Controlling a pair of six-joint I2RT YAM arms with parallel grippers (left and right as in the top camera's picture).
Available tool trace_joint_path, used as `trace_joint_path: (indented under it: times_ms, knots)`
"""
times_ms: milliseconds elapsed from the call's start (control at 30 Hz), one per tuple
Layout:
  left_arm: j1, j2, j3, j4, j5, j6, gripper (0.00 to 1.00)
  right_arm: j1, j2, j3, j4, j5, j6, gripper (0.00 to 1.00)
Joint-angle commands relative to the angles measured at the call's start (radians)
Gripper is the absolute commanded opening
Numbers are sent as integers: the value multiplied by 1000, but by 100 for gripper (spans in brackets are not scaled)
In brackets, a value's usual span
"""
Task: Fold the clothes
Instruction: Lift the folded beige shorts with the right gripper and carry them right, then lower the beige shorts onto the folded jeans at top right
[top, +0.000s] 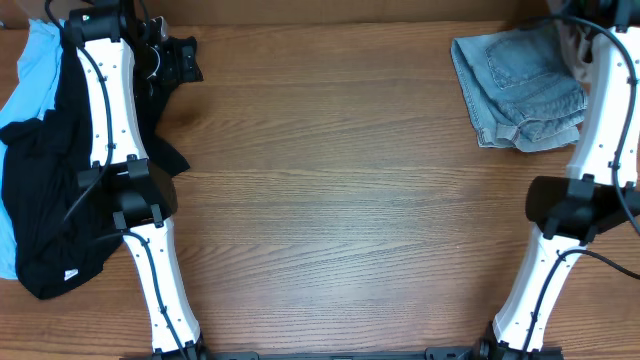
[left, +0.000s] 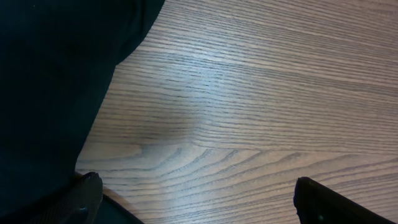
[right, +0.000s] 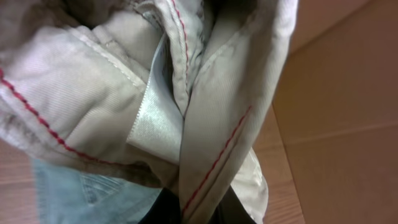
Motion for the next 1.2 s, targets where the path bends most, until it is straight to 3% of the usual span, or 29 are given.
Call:
trace_joint_path:
  times_ms: [0, 233, 533, 567, 633, 933, 1167]
  knots:
    - [-1, -29, 14, 4, -4, -14, 100, -13, -16, -58, 48, -19, -46, 4]
    - [-1, -29, 14, 8, -5, -40, 100, -2, -16, -188, 64, -74, -47, 4]
    - [-2, -29, 14, 8, -4, -40, 100, 108, -8, -193, -30, -141, 35, 7]
    - [-2, -29, 14, 8, -4, -40, 100, 122, 0, -193, -46, -150, 61, 18]
    - [-2, -29, 14, 8, -5, -40, 100, 145, 19, -194, -67, -151, 121, 100]
    - [-3, -29, 14, 11, -5, -39, 100, 163, 46, -196, -98, -153, 379, 100]
    - [-3, -29, 14, 12, -5, -40, 100, 104, -44, -196, -60, -200, 398, 100]
